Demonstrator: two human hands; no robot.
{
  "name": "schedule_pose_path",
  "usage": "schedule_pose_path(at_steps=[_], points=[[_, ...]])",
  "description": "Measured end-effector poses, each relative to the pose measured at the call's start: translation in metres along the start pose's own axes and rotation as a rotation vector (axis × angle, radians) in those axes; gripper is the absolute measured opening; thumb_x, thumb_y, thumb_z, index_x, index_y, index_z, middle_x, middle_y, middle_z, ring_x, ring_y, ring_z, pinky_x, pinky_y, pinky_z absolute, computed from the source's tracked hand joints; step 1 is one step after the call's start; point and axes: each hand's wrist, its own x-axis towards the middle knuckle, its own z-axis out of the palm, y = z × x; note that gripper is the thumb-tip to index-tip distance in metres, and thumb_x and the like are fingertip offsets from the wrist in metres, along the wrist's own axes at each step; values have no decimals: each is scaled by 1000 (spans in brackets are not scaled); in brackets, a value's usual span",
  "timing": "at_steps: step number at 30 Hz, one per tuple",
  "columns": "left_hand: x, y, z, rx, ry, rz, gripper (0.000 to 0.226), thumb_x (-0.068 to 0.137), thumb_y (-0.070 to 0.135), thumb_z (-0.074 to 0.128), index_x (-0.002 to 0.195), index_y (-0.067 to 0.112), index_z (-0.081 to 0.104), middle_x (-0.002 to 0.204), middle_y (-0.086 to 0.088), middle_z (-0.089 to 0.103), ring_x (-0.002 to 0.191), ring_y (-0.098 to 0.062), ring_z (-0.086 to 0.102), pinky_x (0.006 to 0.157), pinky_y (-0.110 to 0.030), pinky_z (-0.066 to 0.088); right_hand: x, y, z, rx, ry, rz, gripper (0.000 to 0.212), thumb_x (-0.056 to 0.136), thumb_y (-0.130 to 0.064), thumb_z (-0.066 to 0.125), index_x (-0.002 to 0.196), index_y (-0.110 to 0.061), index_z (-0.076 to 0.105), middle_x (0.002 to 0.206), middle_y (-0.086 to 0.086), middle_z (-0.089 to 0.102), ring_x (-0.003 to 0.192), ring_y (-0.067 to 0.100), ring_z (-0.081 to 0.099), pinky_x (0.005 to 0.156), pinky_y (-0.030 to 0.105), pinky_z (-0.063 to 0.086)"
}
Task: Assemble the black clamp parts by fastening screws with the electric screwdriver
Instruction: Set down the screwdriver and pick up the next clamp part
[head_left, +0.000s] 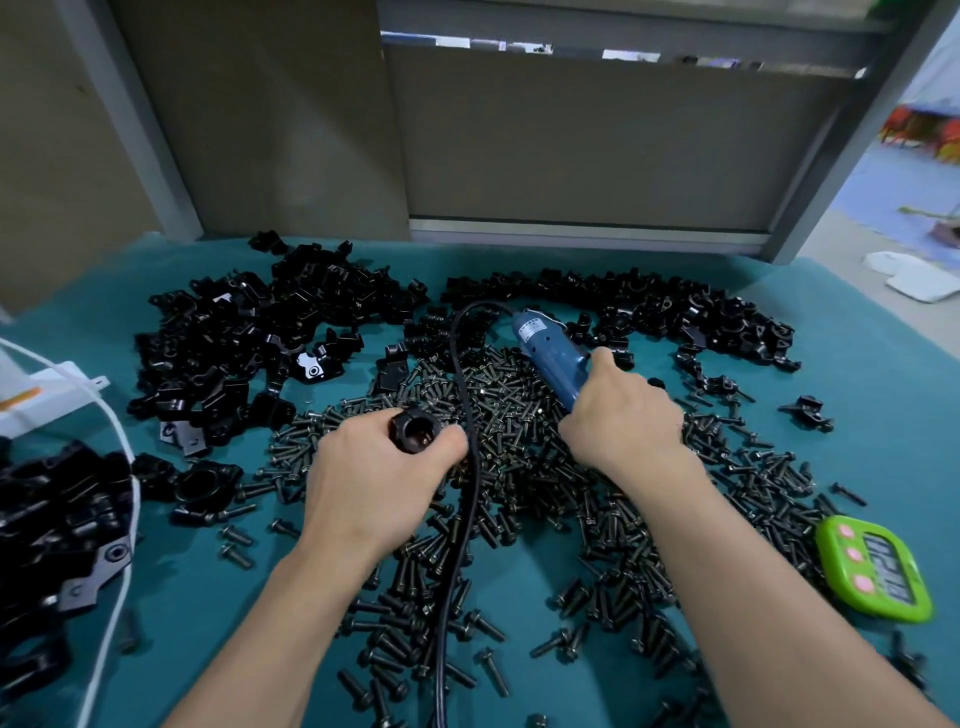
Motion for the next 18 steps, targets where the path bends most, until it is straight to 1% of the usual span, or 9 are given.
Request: schedule_pose_path(at_steps=[3, 5, 6, 8, 9, 11, 13, 16, 18], points=[[8, -4, -7, -52, -20, -92, 49, 55, 82, 72, 75, 39, 61, 62, 22, 64, 61, -1, 59, 58, -31, 44, 13, 3, -6, 68, 2, 19, 59, 86, -25, 73, 132, -23, 36, 78, 2, 48, 77, 32, 54, 68, 40, 42], [13, -6, -11, -77, -59, -172, 61, 53, 61, 88, 104, 35, 67, 83, 18, 73, 83, -11, 69, 75, -38, 56, 23, 12, -13, 193, -35, 31, 70, 85, -19, 72, 143, -28, 33, 89, 4, 56, 81, 32, 62, 71, 44, 53], [15, -9, -11, -67, -53, -189, 53, 60, 45, 90, 105, 29, 67, 80, 18, 72, 78, -11, 69, 73, -36, 56, 26, 16, -17, 331, -74, 29, 77, 85, -14, 72, 148, -30, 32, 97, 5, 60, 81, 31, 66, 74, 47, 58], [17, -11, -9, -45, 15, -206, 23, 71, 22, 82, 78, 24, 60, 56, 17, 61, 52, -9, 54, 53, -29, 42, 27, 24, -24, 765, -143, 14, 84, 85, 0, 69, 155, -31, 32, 109, 11, 64, 72, 26, 66, 73, 46, 60], [18, -11, -7, -37, 46, -224, 25, 74, 19, 79, 70, 22, 55, 50, 14, 57, 46, -11, 49, 48, -29, 37, 24, 24, -26, 1005, -177, 10, 82, 85, 4, 65, 154, -30, 37, 109, 14, 65, 66, 23, 63, 67, 42, 59], [16, -12, -3, 1, 48, -240, 23, 77, 25, 78, 68, 17, 58, 50, 7, 62, 46, -18, 57, 46, -30, 43, 16, 20, -28, 1461, -298, 3, 66, 85, 7, 56, 145, -19, 49, 94, 14, 67, 62, 21, 63, 61, 34, 56], [14, -9, -2, 50, 20, -238, 24, 79, 32, 78, 71, 14, 65, 51, 2, 67, 48, -17, 65, 48, -29, 50, 10, 16, -30, 1840, -519, -44, 53, 83, 5, 52, 135, -6, 52, 84, 15, 64, 73, 27, 67, 70, 37, 60], [12, -9, 1, 88, 3, -198, 30, 79, 31, 82, 62, 18, 60, 44, 10, 60, 38, -9, 56, 35, -22, 40, 4, 8, -32, 2010, -654, -126, 57, 77, 6, 52, 132, -5, 48, 93, 19, 67, 96, 37, 70, 94, 51, 59], [13, -12, 2, 123, 14, -217, 38, 76, 31, 83, 56, 20, 53, 39, 10, 54, 32, -8, 47, 33, -22, 35, 2, 2, -29, 1993, -609, -128, 51, 81, 10, 50, 129, -6, 47, 97, 22, 69, 101, 40, 70, 95, 54, 58]])
